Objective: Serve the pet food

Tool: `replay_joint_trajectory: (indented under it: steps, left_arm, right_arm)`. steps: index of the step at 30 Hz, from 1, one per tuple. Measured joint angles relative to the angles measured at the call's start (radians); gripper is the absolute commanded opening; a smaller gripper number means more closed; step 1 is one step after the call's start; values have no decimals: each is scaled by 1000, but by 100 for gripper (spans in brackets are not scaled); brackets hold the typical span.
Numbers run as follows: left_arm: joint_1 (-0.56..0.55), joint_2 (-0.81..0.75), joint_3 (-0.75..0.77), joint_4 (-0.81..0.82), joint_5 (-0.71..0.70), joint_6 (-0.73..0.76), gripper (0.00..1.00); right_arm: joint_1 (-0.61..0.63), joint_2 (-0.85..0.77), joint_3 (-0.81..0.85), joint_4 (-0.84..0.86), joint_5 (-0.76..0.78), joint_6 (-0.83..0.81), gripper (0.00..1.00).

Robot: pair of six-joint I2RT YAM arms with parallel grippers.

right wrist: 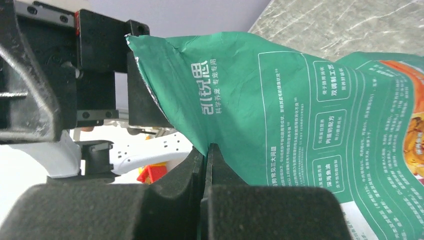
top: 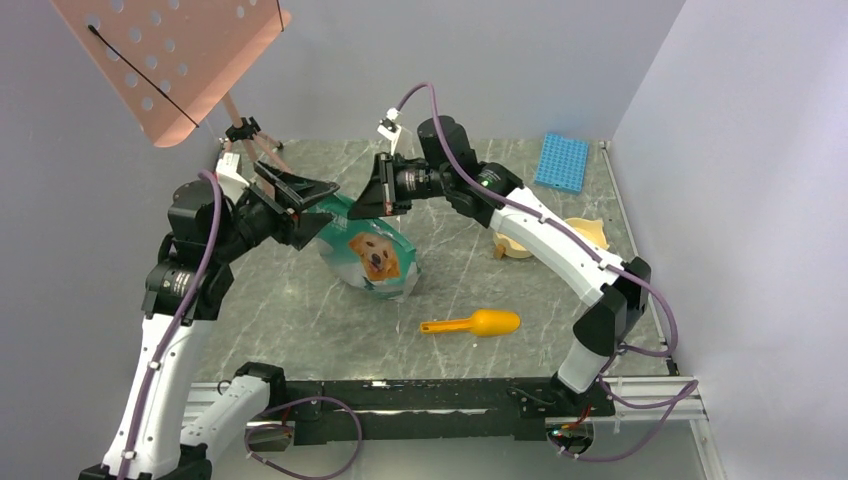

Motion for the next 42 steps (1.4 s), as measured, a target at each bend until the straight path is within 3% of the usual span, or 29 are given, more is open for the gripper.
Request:
replay_joint_trajectory:
  steps: [2, 7, 11, 14, 20, 29, 32, 39, 42]
  left_arm:
    - [0, 3, -3, 0, -5, -1, 78]
    - [0, 55, -5, -8, -22, 3, 73]
    - [0, 106, -5, -8, -21, 5, 70]
    - [0, 123, -5, -7, -14, 8, 68]
    - [0, 124, 12, -18, -13, 27, 65]
    - [0, 122, 23, -23, -13, 38, 63]
    - [0, 121, 23, -23, -11, 47, 61]
    - [0, 114, 38, -64, -9, 101, 56]
    - [-2, 97, 42, -76, -8, 135, 55]
  right_arm:
    - [0, -8, 2, -23, -4, -36, 20]
    - [0, -9, 109, -155, 35, -147, 42]
    - [1, -9, 256, -285, 88, -239, 52]
    - [10, -10, 360, -370, 156, -317, 54]
    - [40, -49, 380, -463, 280, -468, 51]
    - [90, -11, 418, -496, 338, -611, 32]
    - [100, 23, 447, -507, 343, -640, 24]
    - [102, 39, 444, -523, 356, -666, 22]
    - [102, 37, 426, -523, 354, -673, 17]
